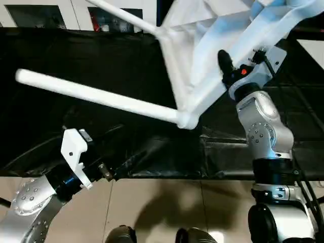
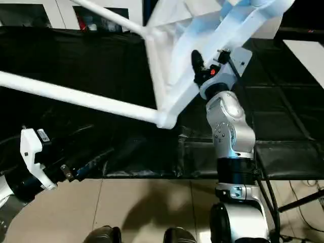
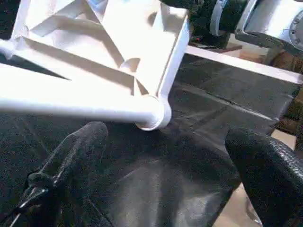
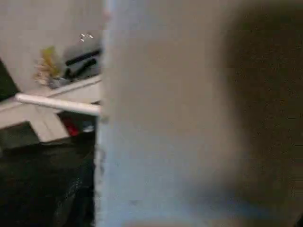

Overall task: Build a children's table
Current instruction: Flip table

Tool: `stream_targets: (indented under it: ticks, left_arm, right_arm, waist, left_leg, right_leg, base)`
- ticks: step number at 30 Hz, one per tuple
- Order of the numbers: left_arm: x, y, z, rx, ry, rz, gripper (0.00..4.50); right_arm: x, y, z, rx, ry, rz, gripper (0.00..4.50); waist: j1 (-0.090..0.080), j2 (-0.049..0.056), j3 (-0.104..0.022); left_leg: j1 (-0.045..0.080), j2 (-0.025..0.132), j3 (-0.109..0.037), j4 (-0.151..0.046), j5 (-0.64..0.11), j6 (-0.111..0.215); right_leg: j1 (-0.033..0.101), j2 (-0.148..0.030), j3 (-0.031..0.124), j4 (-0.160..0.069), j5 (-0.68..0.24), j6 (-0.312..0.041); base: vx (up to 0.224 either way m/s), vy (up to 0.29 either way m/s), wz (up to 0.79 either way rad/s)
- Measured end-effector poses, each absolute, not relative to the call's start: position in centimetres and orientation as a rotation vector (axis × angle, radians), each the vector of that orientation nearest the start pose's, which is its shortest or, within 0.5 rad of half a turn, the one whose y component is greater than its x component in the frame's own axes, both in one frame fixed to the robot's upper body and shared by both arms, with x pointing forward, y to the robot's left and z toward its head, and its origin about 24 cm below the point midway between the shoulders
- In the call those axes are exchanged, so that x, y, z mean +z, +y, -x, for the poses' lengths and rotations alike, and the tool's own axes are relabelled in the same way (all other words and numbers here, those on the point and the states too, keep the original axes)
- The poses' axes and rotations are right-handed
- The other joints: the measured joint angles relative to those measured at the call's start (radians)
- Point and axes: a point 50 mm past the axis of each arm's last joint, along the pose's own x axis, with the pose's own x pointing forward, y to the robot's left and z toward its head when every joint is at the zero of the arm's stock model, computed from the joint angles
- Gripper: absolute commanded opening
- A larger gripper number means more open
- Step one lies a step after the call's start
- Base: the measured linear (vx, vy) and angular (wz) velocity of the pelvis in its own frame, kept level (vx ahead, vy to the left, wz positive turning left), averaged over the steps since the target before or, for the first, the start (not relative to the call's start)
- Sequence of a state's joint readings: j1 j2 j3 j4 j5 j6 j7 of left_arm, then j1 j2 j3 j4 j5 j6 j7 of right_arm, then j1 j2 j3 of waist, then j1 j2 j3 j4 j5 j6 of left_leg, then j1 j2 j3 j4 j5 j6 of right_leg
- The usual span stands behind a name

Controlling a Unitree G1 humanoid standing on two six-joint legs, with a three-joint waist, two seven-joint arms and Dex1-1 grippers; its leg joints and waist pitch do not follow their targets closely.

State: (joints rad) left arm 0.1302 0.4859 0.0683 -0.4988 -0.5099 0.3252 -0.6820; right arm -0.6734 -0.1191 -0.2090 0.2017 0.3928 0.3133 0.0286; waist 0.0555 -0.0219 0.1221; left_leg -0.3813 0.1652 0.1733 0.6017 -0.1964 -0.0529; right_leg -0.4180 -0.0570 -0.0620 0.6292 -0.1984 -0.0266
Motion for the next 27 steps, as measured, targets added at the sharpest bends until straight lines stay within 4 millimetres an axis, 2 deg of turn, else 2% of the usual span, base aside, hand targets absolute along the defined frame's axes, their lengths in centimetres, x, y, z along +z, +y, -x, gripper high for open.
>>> stream_targets:
  ticks: [5, 9, 12, 16, 17, 21, 25, 27]
  left_arm:
    - [13.2, 17.6, -21.4, -0.808, -0.038, -0.061, 4.50]
    - [14.0, 17.6, -22.0, -0.789, -0.039, -0.108, 4.50]
    - [16.0, 17.7, -23.0, -0.755, -0.107, -0.163, 4.50]
    - [17.5, 17.6, -23.7, -0.725, -0.161, -0.204, 4.50]
    - [17.9, 17.6, -23.9, -0.718, -0.175, -0.225, 4.50]
    - [20.2, 17.6, -25.0, -0.647, -0.253, -0.463, 4.50]
    - [22.6, 17.2, -26.2, -0.581, -0.365, -0.661, 4.50]
    - [23.7, 16.8, -26.3, -0.553, -0.432, -0.731, 4.50]
  right_arm:
    - [18.9, -16.3, -35.7, 0.062, -0.150, -0.157, 2.02]
    - [19.5, -16.4, -35.7, 0.032, -0.119, -0.032, 2.01]
    - [19.8, -16.1, -35.7, 0.022, -0.087, 0.011, 2.01]
    - [20.1, -15.8, -35.6, 0.009, -0.064, 0.018, 2.01]
    - [20.1, -15.7, -35.7, 0.012, -0.059, 0.016, 2.56]
    - [19.8, -15.7, -35.6, 0.020, -0.039, 0.037, 2.76]
    - [18.6, -15.5, -35.5, 0.061, -0.007, 0.080, 3.16]
    - [18.4, -15.1, -35.5, 0.086, -0.007, 0.092, 3.28]
  waist:
    - [-0.001, -0.001, 0.000]
    - [-0.002, -0.007, 0.001]
    - [-0.004, -0.010, -0.001]
    - [-0.004, -0.013, -0.002]
    - [-0.004, -0.014, -0.002]
    - [-0.005, -0.022, -0.004]
    - [-0.009, -0.022, -0.004]
    - [-0.017, -0.022, -0.004]
  left_leg:
    - [-0.001, 0.000, 0.000, 0.000, 0.002, -0.002]
    - [-0.001, 0.001, 0.000, 0.000, 0.004, -0.002]
    - [0.000, 0.001, 0.000, 0.000, 0.005, -0.002]
    - [-0.001, 0.001, 0.000, 0.000, 0.006, -0.003]
    - [-0.001, 0.001, 0.000, 0.000, 0.007, -0.004]
    - [-0.001, 0.002, -0.001, 0.000, 0.008, -0.004]
    - [-0.003, 0.002, -0.001, 0.002, 0.009, -0.005]
    - [-0.003, 0.002, -0.001, 0.002, 0.009, -0.005]
  right_leg:
    - [0.000, 0.000, 0.000, 0.001, 0.001, 0.002]
    - [0.000, 0.000, 0.000, 0.001, 0.002, 0.002]
    - [0.001, 0.001, 0.000, 0.001, 0.004, 0.001]
    - [0.000, 0.000, 0.000, 0.002, 0.004, 0.002]
    - [0.000, 0.000, 0.000, 0.002, 0.004, 0.002]
    - [0.000, 0.001, -0.001, 0.002, 0.005, 0.002]
    - [0.000, 0.001, 0.000, 0.002, 0.007, 0.002]
    - [0.000, 0.001, 0.000, 0.002, 0.007, 0.001]
  base:
    - [0.000, 0.000, 0.00]
    - [0.000, 0.000, 0.00]
    - [0.000, 0.000, 0.00]
    - [0.000, 0.000, 0.00]
    - [0.000, 0.000, 0.00]
    - [0.000, 0.000, 0.00]
    - [0.000, 0.000, 0.00]
    - [0.000, 0.000, 0.00]
